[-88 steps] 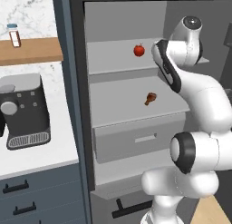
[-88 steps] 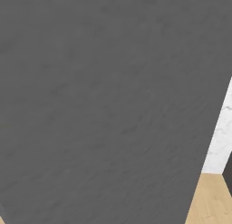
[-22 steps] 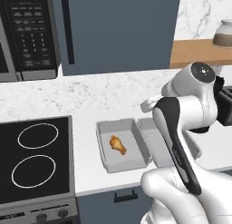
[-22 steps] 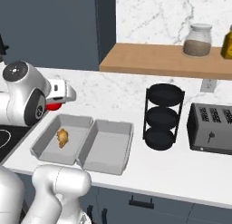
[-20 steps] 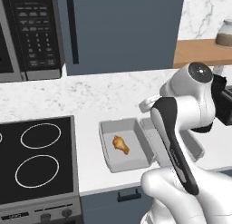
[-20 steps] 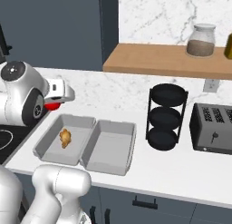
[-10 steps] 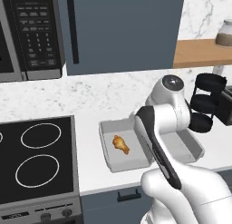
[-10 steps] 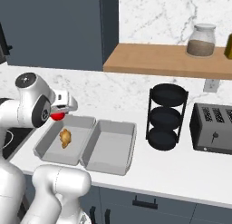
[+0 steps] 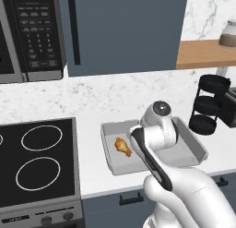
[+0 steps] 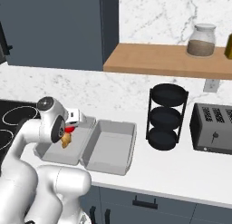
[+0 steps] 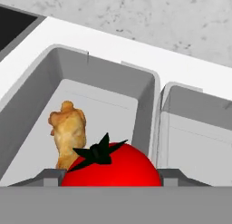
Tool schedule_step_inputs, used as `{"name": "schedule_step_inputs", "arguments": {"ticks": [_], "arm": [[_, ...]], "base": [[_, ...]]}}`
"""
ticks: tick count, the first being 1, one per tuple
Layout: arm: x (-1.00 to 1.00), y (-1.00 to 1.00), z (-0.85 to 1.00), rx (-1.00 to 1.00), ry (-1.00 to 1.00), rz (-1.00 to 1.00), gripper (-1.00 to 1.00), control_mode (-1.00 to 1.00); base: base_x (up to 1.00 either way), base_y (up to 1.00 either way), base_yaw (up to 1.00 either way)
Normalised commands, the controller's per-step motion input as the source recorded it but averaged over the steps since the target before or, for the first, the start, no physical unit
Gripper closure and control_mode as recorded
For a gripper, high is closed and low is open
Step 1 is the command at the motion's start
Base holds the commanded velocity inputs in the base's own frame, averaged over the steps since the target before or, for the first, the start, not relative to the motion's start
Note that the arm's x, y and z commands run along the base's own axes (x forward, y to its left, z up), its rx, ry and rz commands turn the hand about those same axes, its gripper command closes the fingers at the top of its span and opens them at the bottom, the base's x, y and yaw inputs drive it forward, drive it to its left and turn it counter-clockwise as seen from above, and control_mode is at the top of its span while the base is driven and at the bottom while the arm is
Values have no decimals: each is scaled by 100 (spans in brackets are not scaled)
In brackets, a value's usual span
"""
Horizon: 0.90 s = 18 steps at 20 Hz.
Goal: Place one tomato and one chicken drumstick in each tupperware on the nearby counter, to pack two identical lunches.
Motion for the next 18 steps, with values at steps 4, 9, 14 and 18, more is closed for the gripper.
{"name": "schedule_step_inputs", "arguments": {"ticks": [4, 9, 14, 18], "arm": [[64, 0, -59, 0, 7, 0, 100, -100], [53, 12, -41, 0, 12, 0, 100, -100], [35, 8, -46, -2, 7, 0, 100, -100], [35, 0, -48, -2, 1, 0, 100, -100]], "base": [[0, 0, 0], [0, 0, 0], [0, 0, 0], [0, 0, 0]]}}
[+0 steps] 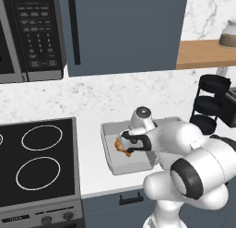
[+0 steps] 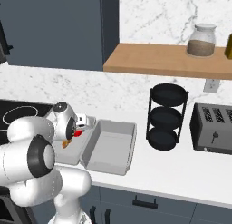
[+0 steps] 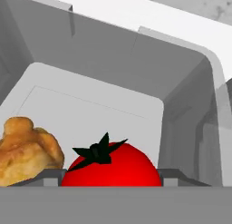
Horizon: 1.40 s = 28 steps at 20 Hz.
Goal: Place one tomato and one chicken drumstick in each tupperware on the nearby counter, to pack two identical lunches.
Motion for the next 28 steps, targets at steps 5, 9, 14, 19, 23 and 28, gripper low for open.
{"name": "schedule_step_inputs", "arguments": {"ticks": [5, 9, 14, 19, 23, 28], "arm": [[21, 19, -8, -1, -1, 0, -100, -100], [0, -2, 9, 0, -1, -2, -100, -100], [-33, -25, 63, 0, -12, -7, -100, -100], [-91, -43, 99, 1, -24, -3, -100, -100], [-100, -26, 100, 2, -28, 0, -100, -100], [-100, -34, 96, 18, -6, 0, -100, -100]], "base": [[0, 0, 0], [0, 0, 0], [0, 0, 0], [0, 0, 0], [0, 0, 0], [0, 0, 0]]}}
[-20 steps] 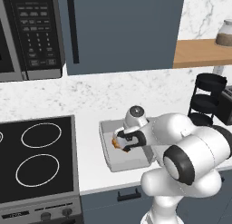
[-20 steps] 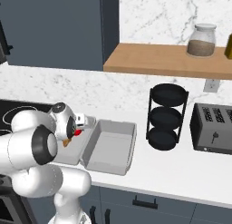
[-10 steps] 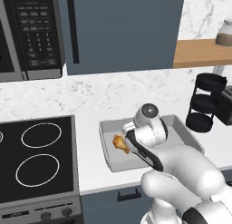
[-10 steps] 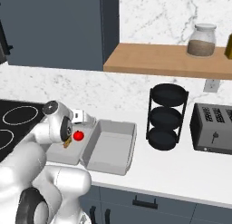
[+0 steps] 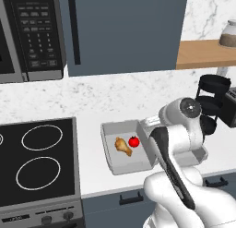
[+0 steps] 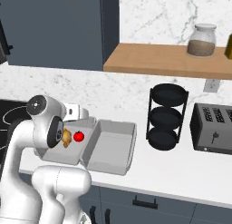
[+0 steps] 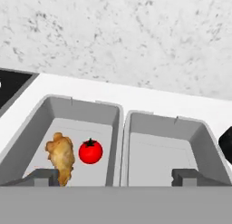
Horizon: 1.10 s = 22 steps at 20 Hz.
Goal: Place one tomato and one chicken drumstick in each tupperware on the nearby counter, to pack two identical lunches.
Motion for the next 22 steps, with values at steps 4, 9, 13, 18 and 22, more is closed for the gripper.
{"name": "schedule_step_inputs", "arguments": {"ticks": [4, 9, 13, 18, 22], "arm": [[-88, -26, 45, 17, 7, 0, -100, -100], [-45, 7, -30, -1, 5, 4, -100, -100], [-41, 25, -11, -13, 16, 0, -100, -100], [-23, 5, -6, -6, 6, 0, -100, 100], [0, 0, 0, 0, 0, 0, -100, 100]], "base": [[0, 0, 0], [0, 0, 0], [0, 0, 0], [-43, -10, -3], [-51, -85, -15]]}}
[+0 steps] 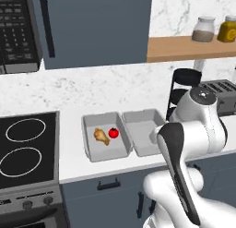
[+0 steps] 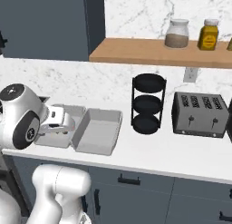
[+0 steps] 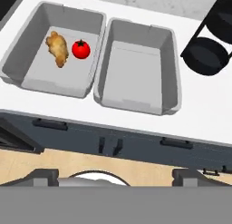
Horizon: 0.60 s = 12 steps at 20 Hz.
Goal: Place one tomato and one chicken drumstick in each tupperware on the nearby counter, to pack two identical lunches.
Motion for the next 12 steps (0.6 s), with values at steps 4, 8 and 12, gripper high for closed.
{"name": "schedule_step_inputs", "arguments": {"ticks": [4, 8, 12], "arm": [[0, 0, 0, 0, 0, 0, -100, 100], [0, 0, 0, 0, 0, 0, -100, 100], [0, 0, 0, 0, 0, 0, -100, 100]], "base": [[-4, -100, -11], [0, -100, -9], [-8, -100, -8]]}}
